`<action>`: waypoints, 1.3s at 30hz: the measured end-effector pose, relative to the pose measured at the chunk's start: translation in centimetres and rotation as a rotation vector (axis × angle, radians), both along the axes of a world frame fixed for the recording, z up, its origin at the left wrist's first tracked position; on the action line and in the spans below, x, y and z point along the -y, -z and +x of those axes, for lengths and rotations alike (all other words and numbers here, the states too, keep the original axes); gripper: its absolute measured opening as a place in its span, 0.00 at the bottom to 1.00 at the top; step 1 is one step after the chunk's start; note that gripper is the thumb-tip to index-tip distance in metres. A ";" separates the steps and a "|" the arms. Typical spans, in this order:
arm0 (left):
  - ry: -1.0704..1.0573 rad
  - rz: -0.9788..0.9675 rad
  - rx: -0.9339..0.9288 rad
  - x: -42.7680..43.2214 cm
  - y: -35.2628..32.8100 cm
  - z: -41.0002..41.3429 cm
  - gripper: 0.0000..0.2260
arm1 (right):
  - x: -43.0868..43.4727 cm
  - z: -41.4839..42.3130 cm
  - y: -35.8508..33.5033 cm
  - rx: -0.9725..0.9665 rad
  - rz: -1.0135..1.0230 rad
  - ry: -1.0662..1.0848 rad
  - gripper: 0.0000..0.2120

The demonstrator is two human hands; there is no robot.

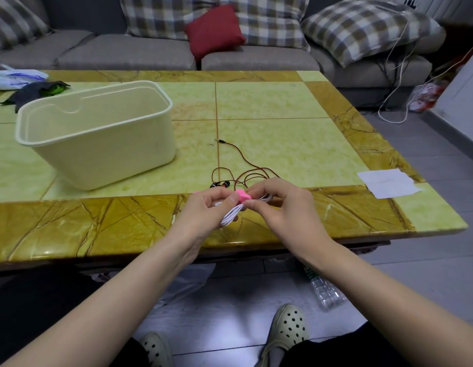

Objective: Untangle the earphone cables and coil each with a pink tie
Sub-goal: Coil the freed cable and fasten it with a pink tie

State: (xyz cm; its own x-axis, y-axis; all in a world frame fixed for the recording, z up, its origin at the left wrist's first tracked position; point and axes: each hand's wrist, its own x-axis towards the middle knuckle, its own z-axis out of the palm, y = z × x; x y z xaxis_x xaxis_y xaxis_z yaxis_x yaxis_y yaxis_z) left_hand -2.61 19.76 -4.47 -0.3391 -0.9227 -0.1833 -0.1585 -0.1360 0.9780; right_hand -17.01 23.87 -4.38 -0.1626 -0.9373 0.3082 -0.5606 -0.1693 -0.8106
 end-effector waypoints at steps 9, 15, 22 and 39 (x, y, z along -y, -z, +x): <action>-0.045 -0.169 -0.009 -0.1 -0.3 -0.6 0.08 | 0.4 -0.3 -0.9 0.013 0.041 -0.011 0.02; -0.080 -0.195 -0.025 0.1 -0.2 -0.9 0.07 | 0.9 -0.5 -1.9 -0.038 0.173 -0.051 0.08; -0.037 -0.264 -0.031 -0.1 0.2 -0.7 0.07 | 0.9 -0.4 -2.5 0.163 0.346 -0.052 0.09; 0.040 -0.184 -0.004 1.0 0.5 -0.2 0.07 | 0.9 -0.5 -0.9 0.369 0.254 -0.136 0.09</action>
